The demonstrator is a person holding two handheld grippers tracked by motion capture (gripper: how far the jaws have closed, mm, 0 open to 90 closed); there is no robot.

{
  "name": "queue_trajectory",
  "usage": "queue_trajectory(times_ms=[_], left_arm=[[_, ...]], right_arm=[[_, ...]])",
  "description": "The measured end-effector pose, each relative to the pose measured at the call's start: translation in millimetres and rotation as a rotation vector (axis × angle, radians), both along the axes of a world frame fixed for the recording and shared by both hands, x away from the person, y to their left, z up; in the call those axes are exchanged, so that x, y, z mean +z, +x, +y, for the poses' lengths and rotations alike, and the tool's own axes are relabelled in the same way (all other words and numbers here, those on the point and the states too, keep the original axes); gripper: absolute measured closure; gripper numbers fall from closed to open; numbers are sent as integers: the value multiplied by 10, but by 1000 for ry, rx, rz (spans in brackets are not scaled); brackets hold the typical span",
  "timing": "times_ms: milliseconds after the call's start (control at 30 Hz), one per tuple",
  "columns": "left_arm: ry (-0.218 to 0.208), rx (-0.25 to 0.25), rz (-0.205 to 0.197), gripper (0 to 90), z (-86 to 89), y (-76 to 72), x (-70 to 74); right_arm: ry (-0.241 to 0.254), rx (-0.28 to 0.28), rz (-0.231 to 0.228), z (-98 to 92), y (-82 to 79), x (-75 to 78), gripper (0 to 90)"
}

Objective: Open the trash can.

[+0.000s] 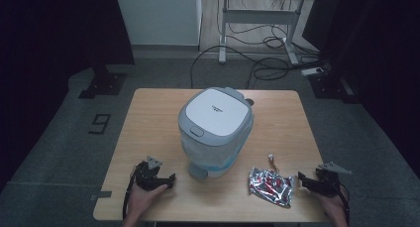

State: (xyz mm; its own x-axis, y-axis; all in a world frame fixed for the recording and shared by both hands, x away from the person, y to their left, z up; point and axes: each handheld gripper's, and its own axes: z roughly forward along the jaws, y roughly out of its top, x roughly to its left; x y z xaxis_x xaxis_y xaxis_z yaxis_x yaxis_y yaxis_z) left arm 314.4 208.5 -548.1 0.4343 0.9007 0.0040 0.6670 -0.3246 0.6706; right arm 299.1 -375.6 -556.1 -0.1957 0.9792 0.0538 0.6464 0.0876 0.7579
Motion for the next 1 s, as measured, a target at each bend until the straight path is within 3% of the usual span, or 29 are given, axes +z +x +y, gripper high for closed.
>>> queue_trajectory(times_ms=[300,467,567,767,833,1000], left_arm=[[-14,65,-18,149,128,-162,16],[-49,93,-19,197,172,-218,29],[-57,82,-27,205,152,-210,52],[-70,54,-95,277,159,-253,170],[-93,49,-126,335,209,-277,224],[-113,26,-146,524,243,-302,271]], right_arm=[[-31,-38,2,47,-45,-2,224],[-41,-5,5,75,-65,-4,205],[-42,7,4,75,-49,-4,203],[-42,8,6,82,-23,-3,203],[-43,5,6,84,-24,-3,204],[-44,-4,4,93,-30,-4,207]])
